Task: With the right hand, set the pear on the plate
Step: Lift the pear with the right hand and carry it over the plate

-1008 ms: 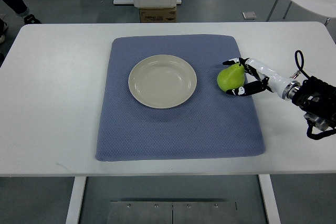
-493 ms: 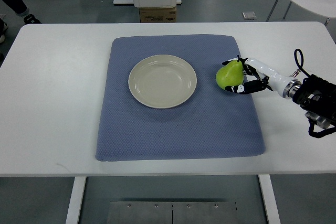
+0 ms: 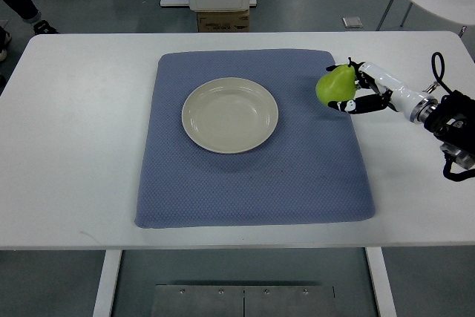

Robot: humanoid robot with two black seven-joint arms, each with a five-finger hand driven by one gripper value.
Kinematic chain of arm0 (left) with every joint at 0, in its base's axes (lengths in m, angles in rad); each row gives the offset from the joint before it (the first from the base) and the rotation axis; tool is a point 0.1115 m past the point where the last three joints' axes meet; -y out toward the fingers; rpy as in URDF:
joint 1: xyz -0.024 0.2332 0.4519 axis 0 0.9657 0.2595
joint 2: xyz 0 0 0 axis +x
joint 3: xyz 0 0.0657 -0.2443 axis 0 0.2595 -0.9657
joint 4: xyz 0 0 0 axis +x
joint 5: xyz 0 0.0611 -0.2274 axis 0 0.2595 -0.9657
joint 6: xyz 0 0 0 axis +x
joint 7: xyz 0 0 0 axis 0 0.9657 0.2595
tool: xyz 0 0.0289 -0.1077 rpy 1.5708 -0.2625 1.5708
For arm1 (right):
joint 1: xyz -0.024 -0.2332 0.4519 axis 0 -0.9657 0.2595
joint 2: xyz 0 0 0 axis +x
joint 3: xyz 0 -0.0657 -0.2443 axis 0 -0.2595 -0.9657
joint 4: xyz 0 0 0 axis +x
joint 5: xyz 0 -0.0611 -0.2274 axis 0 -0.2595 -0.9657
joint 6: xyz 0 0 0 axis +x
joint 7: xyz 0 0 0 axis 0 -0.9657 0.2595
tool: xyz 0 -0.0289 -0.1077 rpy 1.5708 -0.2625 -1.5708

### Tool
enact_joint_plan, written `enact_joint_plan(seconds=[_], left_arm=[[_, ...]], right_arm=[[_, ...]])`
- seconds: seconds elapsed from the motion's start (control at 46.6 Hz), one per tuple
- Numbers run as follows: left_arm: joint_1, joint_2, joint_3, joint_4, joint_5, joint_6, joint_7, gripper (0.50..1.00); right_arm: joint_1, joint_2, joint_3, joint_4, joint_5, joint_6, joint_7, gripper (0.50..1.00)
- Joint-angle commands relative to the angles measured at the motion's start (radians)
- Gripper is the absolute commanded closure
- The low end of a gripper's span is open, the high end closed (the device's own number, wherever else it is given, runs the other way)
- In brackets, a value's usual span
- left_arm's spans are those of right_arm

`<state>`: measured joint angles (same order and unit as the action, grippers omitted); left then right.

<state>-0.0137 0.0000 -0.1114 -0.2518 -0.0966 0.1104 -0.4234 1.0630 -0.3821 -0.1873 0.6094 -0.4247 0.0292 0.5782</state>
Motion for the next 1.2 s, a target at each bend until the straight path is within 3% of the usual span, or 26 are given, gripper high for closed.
enact_joint_plan(seconds=[0.0, 0.172, 0.408, 1.18], left_arm=[[0.000, 0.000, -0.001, 0.000, 0.000, 0.000, 0.000, 0.500], [0.000, 0.000, -0.001, 0.000, 0.000, 0.000, 0.000, 0.500], [0.000, 0.000, -0.001, 0.000, 0.000, 0.000, 0.000, 0.500], [-0.002, 0.000, -0.001, 0.000, 0.000, 0.000, 0.000, 0.500]], right_arm=[[0.006, -0.001, 0.002, -0.033, 0.001, 0.009, 0.000, 1.000], [0.026, -0.001, 0.002, -0.094, 0.000, 0.058, 0.000, 1.000], [0.035, 0.015, 0.003, -0.097, 0.003, 0.061, -0.001, 1.000], [0.107, 0.304, -0.007, -0.103, 0.006, 0.051, -0.032, 1.000]])
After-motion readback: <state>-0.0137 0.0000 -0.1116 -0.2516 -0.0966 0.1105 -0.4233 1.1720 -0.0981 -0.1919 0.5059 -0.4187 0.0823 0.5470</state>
